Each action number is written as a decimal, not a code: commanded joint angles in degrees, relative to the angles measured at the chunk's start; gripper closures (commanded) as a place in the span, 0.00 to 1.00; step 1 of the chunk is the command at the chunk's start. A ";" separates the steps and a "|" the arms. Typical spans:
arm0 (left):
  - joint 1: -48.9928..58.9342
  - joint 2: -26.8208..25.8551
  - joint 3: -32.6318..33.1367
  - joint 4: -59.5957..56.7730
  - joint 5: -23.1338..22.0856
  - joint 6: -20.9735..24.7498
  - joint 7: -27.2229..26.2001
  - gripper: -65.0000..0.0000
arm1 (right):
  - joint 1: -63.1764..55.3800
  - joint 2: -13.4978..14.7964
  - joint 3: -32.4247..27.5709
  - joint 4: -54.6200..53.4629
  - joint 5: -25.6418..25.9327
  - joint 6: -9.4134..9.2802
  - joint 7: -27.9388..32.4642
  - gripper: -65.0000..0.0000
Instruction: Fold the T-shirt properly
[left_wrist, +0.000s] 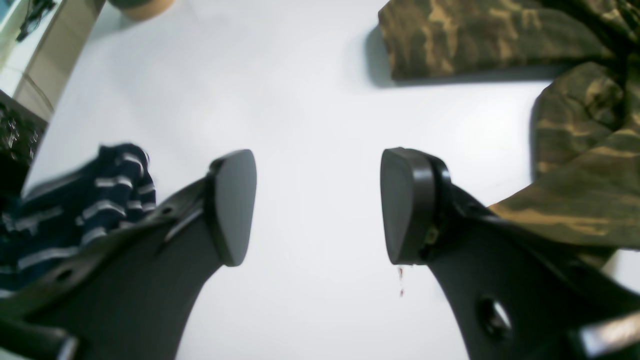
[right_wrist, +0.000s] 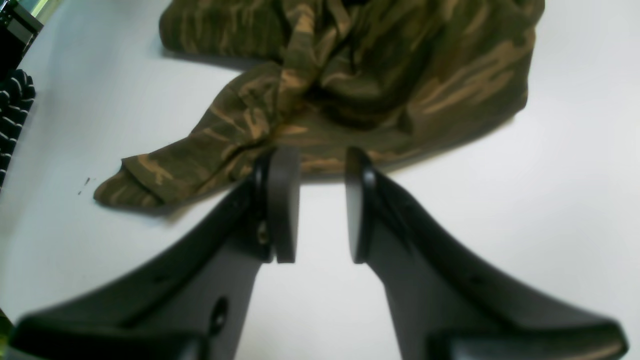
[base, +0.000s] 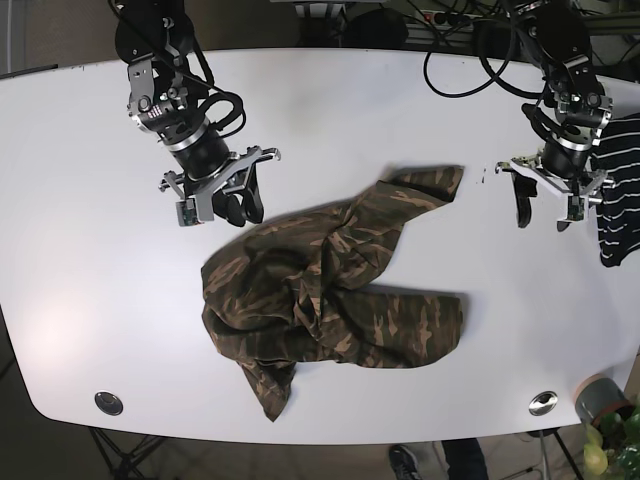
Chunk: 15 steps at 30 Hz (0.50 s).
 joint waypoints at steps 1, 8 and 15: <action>0.05 -0.50 -1.70 -0.84 -0.22 0.31 -1.27 0.46 | 1.96 0.14 -0.02 0.53 0.21 0.39 0.14 0.77; -0.13 -0.50 -7.94 -3.22 -0.22 0.39 -1.27 0.46 | 9.25 -0.04 -0.02 -2.28 0.47 0.65 -6.10 0.77; 0.05 -0.50 -13.92 -4.45 -0.22 0.39 -1.27 0.46 | 16.37 0.23 -6.53 -8.35 0.56 0.65 -6.28 0.70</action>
